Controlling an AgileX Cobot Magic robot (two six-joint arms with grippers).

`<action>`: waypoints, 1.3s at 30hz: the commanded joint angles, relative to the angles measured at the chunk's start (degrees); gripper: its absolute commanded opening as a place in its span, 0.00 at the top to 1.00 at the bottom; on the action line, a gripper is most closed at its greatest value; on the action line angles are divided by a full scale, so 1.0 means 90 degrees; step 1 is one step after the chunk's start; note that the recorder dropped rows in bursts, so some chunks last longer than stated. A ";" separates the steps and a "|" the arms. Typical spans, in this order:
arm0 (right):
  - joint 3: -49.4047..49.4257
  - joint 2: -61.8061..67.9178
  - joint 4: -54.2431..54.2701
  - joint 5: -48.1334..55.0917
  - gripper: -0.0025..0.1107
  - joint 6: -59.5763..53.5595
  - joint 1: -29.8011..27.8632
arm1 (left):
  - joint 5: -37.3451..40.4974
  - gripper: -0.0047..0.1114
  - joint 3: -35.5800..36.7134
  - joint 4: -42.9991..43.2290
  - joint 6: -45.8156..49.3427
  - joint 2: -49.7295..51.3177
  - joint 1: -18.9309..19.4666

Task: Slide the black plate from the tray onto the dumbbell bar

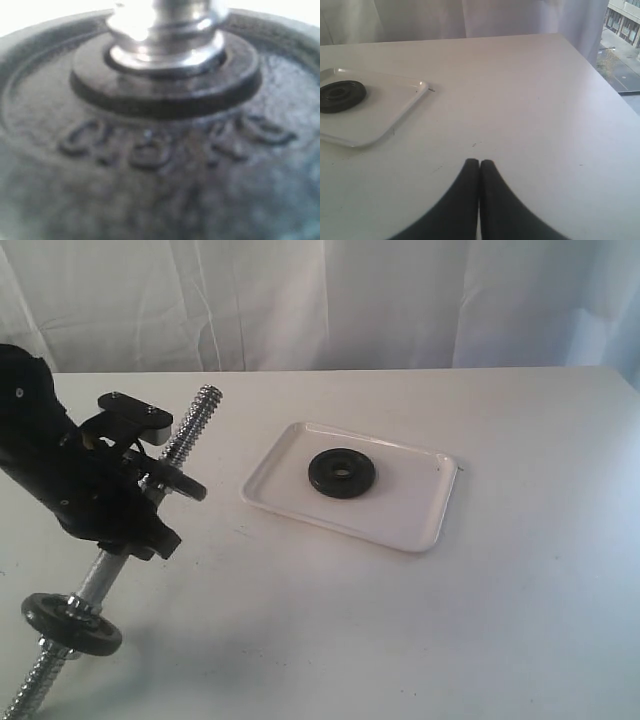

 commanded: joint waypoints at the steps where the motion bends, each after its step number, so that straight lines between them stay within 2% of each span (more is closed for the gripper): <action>1: 0.0035 -0.0039 0.0012 -0.0088 0.98 -0.0055 -0.0052 | -0.0175 0.96 0.0314 -0.0116 -0.0001 -0.0562 0.0005; 7: 0.0035 -0.0039 -0.0014 -0.0123 0.98 -0.0077 -0.0052 | -0.0400 0.96 0.0736 -0.0116 -0.0001 -0.0856 0.0005; 10: 0.0035 -0.0039 -0.0406 -0.0433 0.98 -0.0400 -0.0052 | -0.0403 0.96 0.0787 -0.0116 0.0035 -0.0944 0.0005; 18: 0.0035 -0.0039 -0.0385 -0.3131 0.98 -0.0317 -0.0052 | -0.0416 0.96 0.0797 -0.0116 0.0136 -0.1066 0.0005; 20: 0.0035 -0.0039 -0.0260 -0.3828 0.98 0.0193 -0.0052 | -0.0431 0.96 0.0797 -0.0116 0.0136 -0.1066 0.0005; 22: 0.0035 -0.0039 0.0111 -0.4265 0.98 0.1328 -0.0052 | -0.0431 0.96 0.0797 -0.0116 0.0136 -0.1066 0.0005; 25: 0.0035 -0.0039 0.1056 -0.4261 0.98 0.2548 -0.0052 | -0.0431 0.96 0.0797 -0.0116 0.0136 -0.1066 0.0005; 27: 0.0035 -0.0039 0.1269 -0.3963 0.98 0.2832 -0.0052 | -0.0431 0.96 0.0797 -0.0116 0.0136 -0.1066 0.0005; 35: 0.0035 -0.0039 0.1300 -0.3992 0.98 0.3718 -0.0052 | -0.0431 0.96 0.0797 -0.0116 0.0136 -0.1066 0.0005; 39: 0.0035 -0.0039 0.1300 -0.3916 0.98 0.3731 -0.0052 | -0.0422 0.96 0.0797 -0.0116 0.0136 -0.1066 0.0005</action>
